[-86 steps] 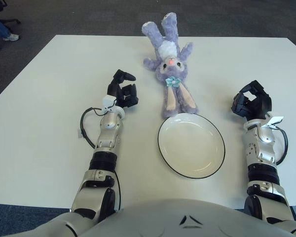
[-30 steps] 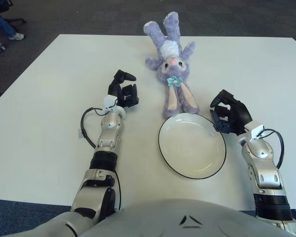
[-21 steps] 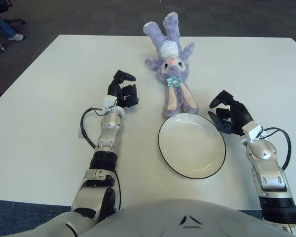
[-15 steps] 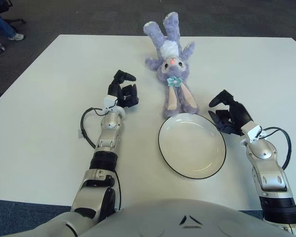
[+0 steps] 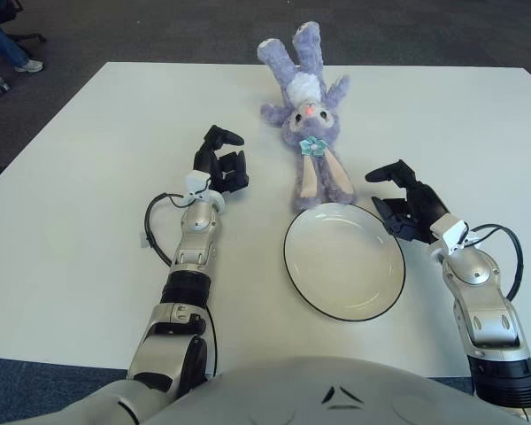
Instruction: Put the doll into the plate.
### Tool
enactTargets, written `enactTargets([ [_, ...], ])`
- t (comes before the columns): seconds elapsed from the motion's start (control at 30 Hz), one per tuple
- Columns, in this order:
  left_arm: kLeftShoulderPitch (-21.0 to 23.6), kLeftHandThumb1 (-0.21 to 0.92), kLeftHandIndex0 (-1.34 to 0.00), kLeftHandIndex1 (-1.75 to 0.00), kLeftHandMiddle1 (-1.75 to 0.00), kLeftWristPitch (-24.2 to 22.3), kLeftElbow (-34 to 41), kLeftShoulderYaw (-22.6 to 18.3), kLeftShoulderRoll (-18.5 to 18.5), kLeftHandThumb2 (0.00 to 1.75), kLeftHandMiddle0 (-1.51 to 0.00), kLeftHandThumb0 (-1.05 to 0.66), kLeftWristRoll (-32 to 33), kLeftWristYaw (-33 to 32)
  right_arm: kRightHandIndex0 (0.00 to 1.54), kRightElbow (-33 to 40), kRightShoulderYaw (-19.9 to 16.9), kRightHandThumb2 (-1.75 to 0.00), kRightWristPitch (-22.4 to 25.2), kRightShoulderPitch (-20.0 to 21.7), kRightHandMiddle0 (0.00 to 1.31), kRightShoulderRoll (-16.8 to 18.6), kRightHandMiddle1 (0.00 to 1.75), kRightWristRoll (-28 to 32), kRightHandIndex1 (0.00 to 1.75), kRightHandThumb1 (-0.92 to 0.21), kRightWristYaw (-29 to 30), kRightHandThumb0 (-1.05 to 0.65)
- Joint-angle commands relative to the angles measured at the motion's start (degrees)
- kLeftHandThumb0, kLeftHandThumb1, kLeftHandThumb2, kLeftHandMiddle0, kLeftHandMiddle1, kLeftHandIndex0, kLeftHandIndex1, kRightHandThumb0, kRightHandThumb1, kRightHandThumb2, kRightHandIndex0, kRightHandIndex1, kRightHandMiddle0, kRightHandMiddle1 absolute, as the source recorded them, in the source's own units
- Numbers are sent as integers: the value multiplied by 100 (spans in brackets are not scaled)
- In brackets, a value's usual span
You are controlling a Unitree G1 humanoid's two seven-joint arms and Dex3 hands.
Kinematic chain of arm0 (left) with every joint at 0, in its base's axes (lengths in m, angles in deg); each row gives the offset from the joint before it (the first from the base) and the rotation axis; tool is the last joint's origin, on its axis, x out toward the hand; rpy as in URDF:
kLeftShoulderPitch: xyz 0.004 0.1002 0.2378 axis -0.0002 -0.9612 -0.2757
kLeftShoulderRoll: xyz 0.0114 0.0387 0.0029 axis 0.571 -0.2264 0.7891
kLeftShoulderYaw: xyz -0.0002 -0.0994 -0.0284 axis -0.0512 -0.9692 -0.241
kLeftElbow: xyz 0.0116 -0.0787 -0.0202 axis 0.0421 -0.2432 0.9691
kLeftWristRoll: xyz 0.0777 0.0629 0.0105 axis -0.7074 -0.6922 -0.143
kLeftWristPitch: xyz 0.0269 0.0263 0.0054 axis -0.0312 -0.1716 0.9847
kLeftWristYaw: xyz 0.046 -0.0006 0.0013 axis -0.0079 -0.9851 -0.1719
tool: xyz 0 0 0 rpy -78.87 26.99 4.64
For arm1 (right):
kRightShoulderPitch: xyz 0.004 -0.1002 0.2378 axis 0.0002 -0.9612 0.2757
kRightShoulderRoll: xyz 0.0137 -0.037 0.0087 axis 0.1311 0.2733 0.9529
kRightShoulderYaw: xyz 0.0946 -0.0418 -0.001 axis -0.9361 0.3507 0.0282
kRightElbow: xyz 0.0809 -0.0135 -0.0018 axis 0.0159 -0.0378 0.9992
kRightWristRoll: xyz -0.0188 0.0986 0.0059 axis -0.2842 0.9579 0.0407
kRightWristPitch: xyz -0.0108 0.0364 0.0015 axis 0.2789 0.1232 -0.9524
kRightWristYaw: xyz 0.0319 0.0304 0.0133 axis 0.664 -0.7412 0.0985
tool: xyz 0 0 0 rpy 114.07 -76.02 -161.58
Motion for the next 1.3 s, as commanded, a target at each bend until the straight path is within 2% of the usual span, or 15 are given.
enactTargets([
  [0.0,-421,49,-47,-175,-175,44,-253,1,-62,110,-114,-42,-17,-56,79,163,28,-76,239,11,0,-98,72,42,175,-92,-140,-94],
  [0.07,-422,49,-47,-175,-175,42,-253,6,-57,110,-114,-42,-28,-57,79,222,30,-76,402,61,0,-113,72,172,175,-92,-267,-94],
  [0.37,-428,49,-48,-175,-175,51,-253,15,-50,110,-114,-42,-56,-59,86,118,-282,-81,1185,387,0,-92,71,1507,175,-92,-1081,-96],
  [0.63,-426,49,-47,-175,-175,88,-264,11,-53,110,-114,-42,-24,-21,102,53,-563,-90,1754,572,0,-286,65,2322,175,-92,-1501,-99],
  [0.7,-426,49,-47,-175,-175,100,-269,12,-53,110,-114,-42,-13,-5,89,26,-604,-92,1815,613,0,-313,64,2441,166,-92,-1538,-99],
  [0.73,-426,49,-47,-175,-175,105,-272,13,-52,110,-114,-42,-11,0,68,13,-619,-93,1839,631,0,-327,63,2489,137,-92,-1545,-99],
  [0.77,-427,49,-47,-175,-175,109,-274,14,-51,110,-114,-42,-12,2,56,-6,-640,-93,1859,649,0,-343,62,2533,116,-92,-1551,-99],
  [0.8,-428,49,-47,-175,-175,112,-277,18,-49,110,-114,-42,-19,1,50,-45,-670,-94,1885,668,0,-356,61,2584,108,-92,-1565,-99],
  [0.87,-425,49,-47,-175,-175,115,-284,18,-39,110,-114,-42,-29,-3,34,-99,-709,-94,1905,687,0,-369,55,2648,79,-92,-1565,-99],
  [0.97,-422,49,-47,-175,-175,97,-287,15,-27,110,-114,-42,-35,-10,24,-142,-749,-95,1838,679,0,-388,53,2655,64,-92,-1538,-99],
  [1.03,-423,49,-47,-175,-175,80,-283,17,-27,110,-114,-42,-39,-19,22,-154,-770,-96,1791,664,0,-420,54,2623,60,-92,-1518,-100],
  [1.27,-422,49,-47,-175,-175,44,-266,8,-22,110,-114,-42,-38,-37,18,-217,-891,-105,1570,718,0,-513,75,2511,50,-92,-1414,-103],
])
